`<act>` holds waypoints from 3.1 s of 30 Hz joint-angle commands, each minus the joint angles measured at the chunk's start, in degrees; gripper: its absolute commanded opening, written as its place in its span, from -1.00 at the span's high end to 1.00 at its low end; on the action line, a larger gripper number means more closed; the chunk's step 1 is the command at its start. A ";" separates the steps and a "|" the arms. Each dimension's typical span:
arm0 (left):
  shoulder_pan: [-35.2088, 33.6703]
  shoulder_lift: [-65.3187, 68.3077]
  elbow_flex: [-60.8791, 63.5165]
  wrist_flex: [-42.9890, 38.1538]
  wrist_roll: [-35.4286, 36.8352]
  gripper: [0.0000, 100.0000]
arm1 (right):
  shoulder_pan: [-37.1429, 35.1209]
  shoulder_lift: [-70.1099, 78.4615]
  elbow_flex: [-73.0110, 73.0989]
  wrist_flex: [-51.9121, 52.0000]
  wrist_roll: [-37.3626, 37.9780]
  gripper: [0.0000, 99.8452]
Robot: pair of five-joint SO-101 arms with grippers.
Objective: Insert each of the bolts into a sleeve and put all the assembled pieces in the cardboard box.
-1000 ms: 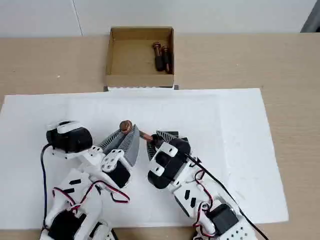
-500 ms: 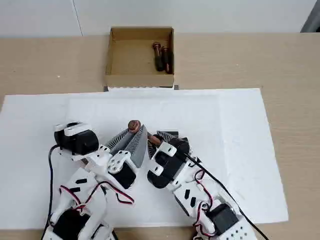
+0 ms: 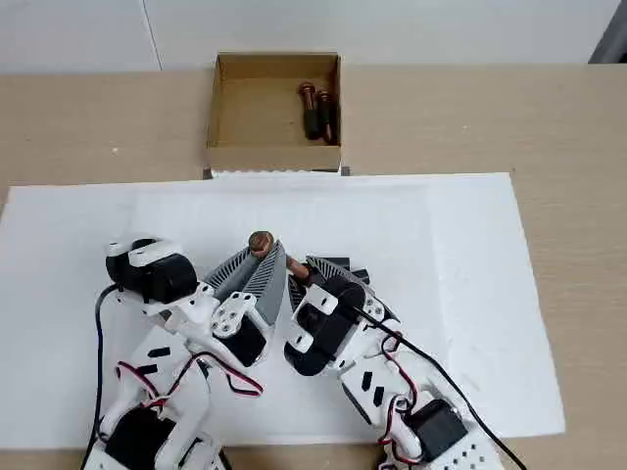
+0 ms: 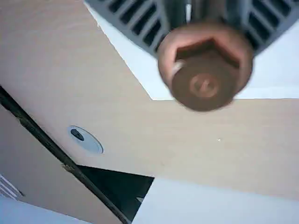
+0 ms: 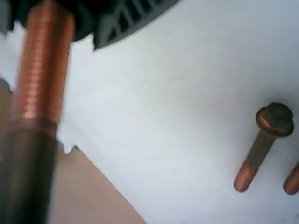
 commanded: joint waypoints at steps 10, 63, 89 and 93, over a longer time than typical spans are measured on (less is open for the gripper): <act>0.09 -0.35 -0.04 -0.53 -0.62 0.99 | -0.48 -1.01 -1.32 -5.05 0.70 1.00; -8.26 -0.44 -5.32 10.02 -16.53 0.98 | -0.40 -1.01 0.97 -5.05 0.35 1.00; -26.73 -0.53 16.31 9.93 -34.99 0.99 | 13.58 3.82 -11.60 8.57 -19.96 1.00; -26.64 -0.53 16.31 9.93 -35.08 0.99 | 13.67 15.87 -20.84 8.40 -20.22 1.00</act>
